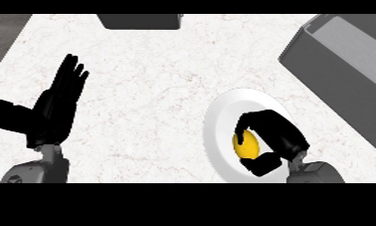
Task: Pick the lemon from the plate and place it in the cardboard box
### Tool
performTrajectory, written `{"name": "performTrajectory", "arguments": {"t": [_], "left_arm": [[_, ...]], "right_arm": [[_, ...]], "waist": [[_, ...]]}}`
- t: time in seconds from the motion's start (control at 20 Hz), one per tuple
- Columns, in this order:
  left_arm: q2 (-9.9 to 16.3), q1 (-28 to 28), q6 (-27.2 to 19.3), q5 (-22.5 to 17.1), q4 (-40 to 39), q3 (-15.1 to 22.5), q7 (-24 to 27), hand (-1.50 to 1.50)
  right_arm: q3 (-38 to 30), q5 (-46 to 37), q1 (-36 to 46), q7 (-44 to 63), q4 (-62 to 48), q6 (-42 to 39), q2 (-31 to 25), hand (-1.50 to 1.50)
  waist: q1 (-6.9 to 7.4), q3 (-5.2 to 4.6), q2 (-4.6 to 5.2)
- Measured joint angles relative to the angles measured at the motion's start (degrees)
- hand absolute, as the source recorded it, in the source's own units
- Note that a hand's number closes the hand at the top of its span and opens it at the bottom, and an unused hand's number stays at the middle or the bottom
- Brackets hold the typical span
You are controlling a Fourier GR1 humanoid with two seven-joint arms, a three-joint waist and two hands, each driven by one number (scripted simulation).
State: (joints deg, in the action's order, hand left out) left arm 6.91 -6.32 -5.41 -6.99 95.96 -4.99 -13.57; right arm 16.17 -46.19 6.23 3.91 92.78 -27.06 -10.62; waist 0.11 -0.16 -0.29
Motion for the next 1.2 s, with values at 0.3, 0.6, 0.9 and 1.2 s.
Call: {"name": "performTrajectory", "arguments": {"t": [0.3,0.6,0.9,1.2], "left_arm": [[0.0,0.7,1.0,-0.5,-0.1,-0.6,0.6,0.0],[-0.1,0.5,0.5,0.1,-0.2,-0.6,0.5,0.0],[-0.8,0.6,0.2,1.0,-1.2,-0.1,1.6,0.0],[-0.4,1.4,0.6,0.5,0.4,-0.4,0.8,0.0]], "right_arm": [[0.6,-3.4,-0.8,-2.4,2.1,3.7,-0.1,1.5],[8.3,-11.2,-5.3,-7.5,10.6,7.8,-5.2,1.5],[10.2,-14.0,-9.0,-9.4,23.7,7.6,-9.4,1.5],[6.3,-9.2,-12.3,-7.1,38.5,2.8,-9.7,1.5]], "waist": [[-0.12,0.11,0.15],[-0.51,0.14,0.1],[-0.56,0.14,0.12],[-0.65,0.14,0.11]]}}
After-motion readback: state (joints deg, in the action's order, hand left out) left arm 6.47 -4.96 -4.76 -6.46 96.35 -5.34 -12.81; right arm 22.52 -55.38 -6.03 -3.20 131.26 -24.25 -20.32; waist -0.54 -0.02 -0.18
